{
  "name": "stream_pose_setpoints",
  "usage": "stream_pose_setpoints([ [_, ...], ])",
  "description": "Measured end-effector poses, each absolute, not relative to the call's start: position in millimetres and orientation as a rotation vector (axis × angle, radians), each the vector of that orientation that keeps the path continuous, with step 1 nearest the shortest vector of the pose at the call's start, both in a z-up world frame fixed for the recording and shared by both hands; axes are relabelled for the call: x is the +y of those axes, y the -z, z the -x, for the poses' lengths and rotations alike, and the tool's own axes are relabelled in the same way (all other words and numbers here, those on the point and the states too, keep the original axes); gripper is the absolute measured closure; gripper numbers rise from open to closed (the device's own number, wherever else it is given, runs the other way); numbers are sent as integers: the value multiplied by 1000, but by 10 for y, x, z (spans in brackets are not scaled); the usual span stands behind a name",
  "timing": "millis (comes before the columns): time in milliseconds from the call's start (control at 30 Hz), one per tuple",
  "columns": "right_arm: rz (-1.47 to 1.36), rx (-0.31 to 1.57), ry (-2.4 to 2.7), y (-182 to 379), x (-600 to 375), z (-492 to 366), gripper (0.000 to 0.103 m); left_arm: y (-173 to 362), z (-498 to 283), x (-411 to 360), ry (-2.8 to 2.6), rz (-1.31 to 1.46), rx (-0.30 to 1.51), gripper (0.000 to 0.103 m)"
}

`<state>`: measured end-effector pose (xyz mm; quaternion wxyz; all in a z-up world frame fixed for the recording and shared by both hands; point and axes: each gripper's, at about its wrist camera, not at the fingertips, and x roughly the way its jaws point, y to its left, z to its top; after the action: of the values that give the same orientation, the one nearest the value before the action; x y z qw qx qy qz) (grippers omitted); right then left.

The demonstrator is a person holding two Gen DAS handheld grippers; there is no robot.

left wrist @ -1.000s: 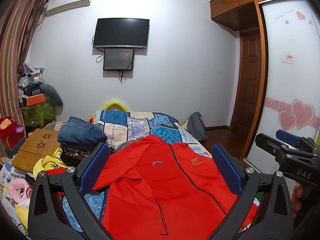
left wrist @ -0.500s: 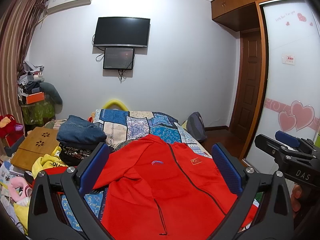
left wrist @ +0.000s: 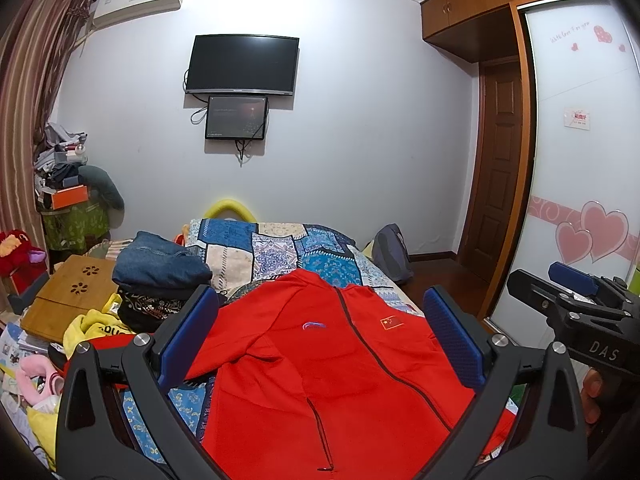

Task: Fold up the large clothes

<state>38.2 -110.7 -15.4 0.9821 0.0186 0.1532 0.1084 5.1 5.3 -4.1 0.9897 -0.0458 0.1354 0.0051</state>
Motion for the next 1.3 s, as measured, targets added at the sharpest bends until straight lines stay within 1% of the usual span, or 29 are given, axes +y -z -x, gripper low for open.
stream_pose_setpoints([
  [367, -36, 310, -218, 155, -1106, -383, 17, 45, -56, 58, -11, 95, 276, 0],
  [667, -37, 331, -212, 259, -1128, -436, 17, 71, -134, 79, -14, 101, 290, 0],
  [833, -8, 335, -193, 231, -1098, -599, 17, 93, -247, 163, -25, 113, 305, 0],
  [1133, 38, 359, -198, 268, -963, -1069, 17, 130, -590, 650, -97, 148, 326, 0],
  [1300, 44, 417, -226, 349, -887, -1398, 17, 370, -843, 1197, -209, 229, 374, 0],
])
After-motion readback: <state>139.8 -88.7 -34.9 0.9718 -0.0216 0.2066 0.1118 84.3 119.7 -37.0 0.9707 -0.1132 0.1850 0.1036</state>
